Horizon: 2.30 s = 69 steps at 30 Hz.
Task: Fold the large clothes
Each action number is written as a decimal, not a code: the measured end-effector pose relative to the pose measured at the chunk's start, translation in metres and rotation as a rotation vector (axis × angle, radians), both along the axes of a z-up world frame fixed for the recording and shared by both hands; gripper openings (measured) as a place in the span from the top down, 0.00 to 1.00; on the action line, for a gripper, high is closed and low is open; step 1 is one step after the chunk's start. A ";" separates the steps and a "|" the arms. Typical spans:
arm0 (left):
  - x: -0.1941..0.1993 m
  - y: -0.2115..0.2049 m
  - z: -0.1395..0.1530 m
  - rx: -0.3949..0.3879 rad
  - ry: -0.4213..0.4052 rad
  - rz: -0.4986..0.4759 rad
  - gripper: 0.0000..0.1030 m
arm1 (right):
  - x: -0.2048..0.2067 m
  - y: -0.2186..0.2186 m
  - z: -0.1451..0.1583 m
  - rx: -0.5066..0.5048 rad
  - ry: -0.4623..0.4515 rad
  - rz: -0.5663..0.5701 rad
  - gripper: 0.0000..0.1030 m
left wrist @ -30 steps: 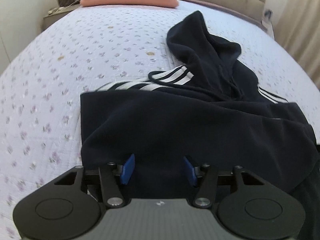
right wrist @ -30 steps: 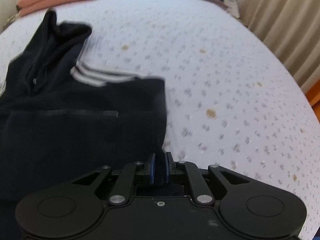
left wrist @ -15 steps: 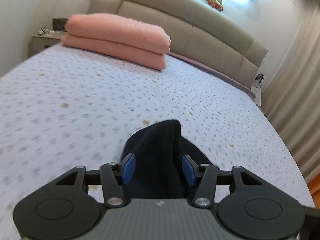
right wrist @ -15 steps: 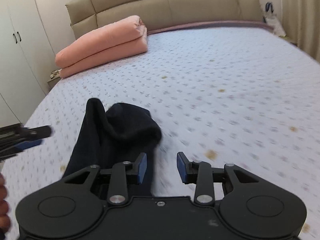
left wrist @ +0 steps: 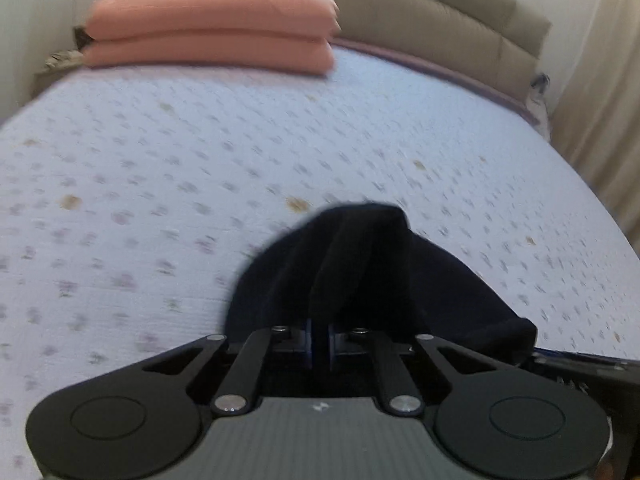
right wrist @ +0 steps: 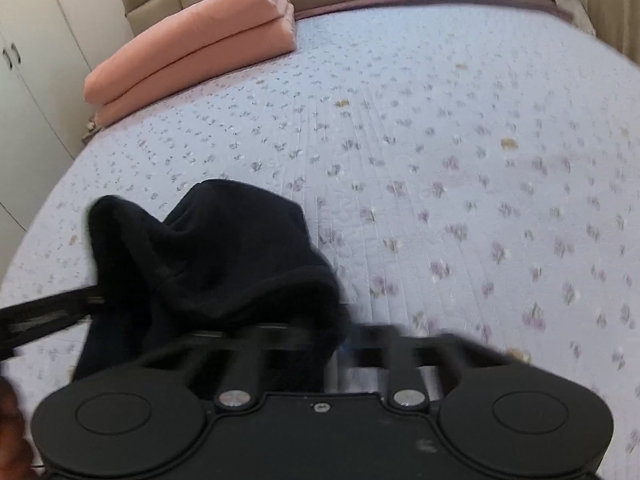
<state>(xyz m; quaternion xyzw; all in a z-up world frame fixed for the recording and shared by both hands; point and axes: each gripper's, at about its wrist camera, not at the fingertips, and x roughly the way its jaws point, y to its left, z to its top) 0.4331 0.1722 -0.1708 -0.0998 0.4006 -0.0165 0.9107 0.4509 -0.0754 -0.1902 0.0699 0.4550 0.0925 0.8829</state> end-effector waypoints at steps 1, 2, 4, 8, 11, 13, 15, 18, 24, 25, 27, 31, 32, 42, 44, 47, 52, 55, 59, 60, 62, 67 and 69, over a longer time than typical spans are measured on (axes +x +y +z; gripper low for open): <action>-0.010 0.006 0.008 0.019 -0.023 0.007 0.93 | -0.001 0.000 0.007 -0.009 -0.036 -0.010 0.93; -0.024 0.015 0.020 0.034 -0.051 0.019 0.93 | -0.007 -0.002 0.019 -0.016 -0.085 -0.025 0.93; -0.051 0.036 0.044 0.019 -0.106 0.044 0.93 | -0.024 -0.012 0.051 -0.010 -0.182 -0.050 0.93; -0.093 0.073 0.068 0.009 -0.092 0.052 0.93 | -0.050 -0.027 0.080 -0.002 -0.225 -0.023 0.92; -0.096 0.078 0.030 0.089 0.067 0.023 0.91 | -0.049 -0.023 0.048 -0.078 -0.109 0.004 0.61; -0.096 0.076 0.000 0.156 0.156 0.002 0.83 | -0.040 -0.020 0.011 -0.127 0.023 0.038 0.62; -0.103 0.078 -0.008 0.150 0.160 -0.031 0.79 | -0.041 -0.026 -0.004 -0.133 0.101 0.047 0.62; -0.128 0.091 0.012 0.142 0.100 -0.087 0.56 | -0.061 -0.050 0.022 -0.080 0.062 0.051 0.31; -0.120 0.089 0.055 0.114 -0.071 -0.141 0.56 | -0.073 -0.021 0.071 -0.061 -0.147 0.153 0.42; -0.107 0.082 0.056 0.094 -0.092 -0.141 0.56 | -0.066 -0.002 0.071 -0.080 -0.181 0.171 0.51; -0.075 0.063 0.044 0.065 -0.105 -0.164 0.59 | -0.051 0.030 0.062 -0.125 -0.232 0.204 0.74; -0.021 0.045 -0.011 0.029 0.023 -0.152 0.74 | -0.004 0.068 0.011 -0.195 -0.127 0.226 0.82; -0.010 0.046 -0.029 0.048 0.087 -0.126 0.75 | 0.004 0.068 -0.007 -0.250 -0.087 0.203 0.90; -0.033 0.086 -0.015 -0.012 -0.010 -0.145 0.66 | 0.001 0.000 0.008 -0.014 -0.045 0.151 0.47; -0.030 0.086 -0.004 -0.017 -0.047 -0.142 0.49 | 0.010 -0.005 0.015 0.067 -0.042 0.153 0.17; 0.002 0.082 -0.006 -0.022 -0.021 -0.176 0.00 | 0.031 0.005 0.015 0.114 -0.037 0.170 0.19; 0.051 0.093 -0.041 -0.172 0.147 -0.250 0.11 | 0.070 0.021 -0.003 0.149 0.106 0.213 0.18; 0.064 0.092 -0.038 -0.269 0.149 -0.290 0.21 | 0.081 0.032 -0.018 0.099 0.136 0.203 0.18; 0.068 0.073 -0.044 -0.263 0.159 -0.250 0.15 | 0.075 0.045 -0.021 0.062 0.152 0.207 0.22; 0.067 0.069 -0.043 -0.242 0.151 -0.241 0.25 | 0.073 0.048 -0.020 0.054 0.160 0.219 0.37; 0.062 0.058 -0.040 -0.172 0.154 -0.231 0.87 | 0.064 0.059 -0.015 0.000 0.148 0.251 0.71; 0.009 0.038 0.006 -0.062 0.003 -0.191 0.90 | 0.019 0.058 0.026 -0.034 0.016 0.293 0.91; -0.023 0.035 0.040 -0.082 -0.080 -0.218 0.90 | -0.010 0.048 0.053 -0.029 -0.075 0.291 0.91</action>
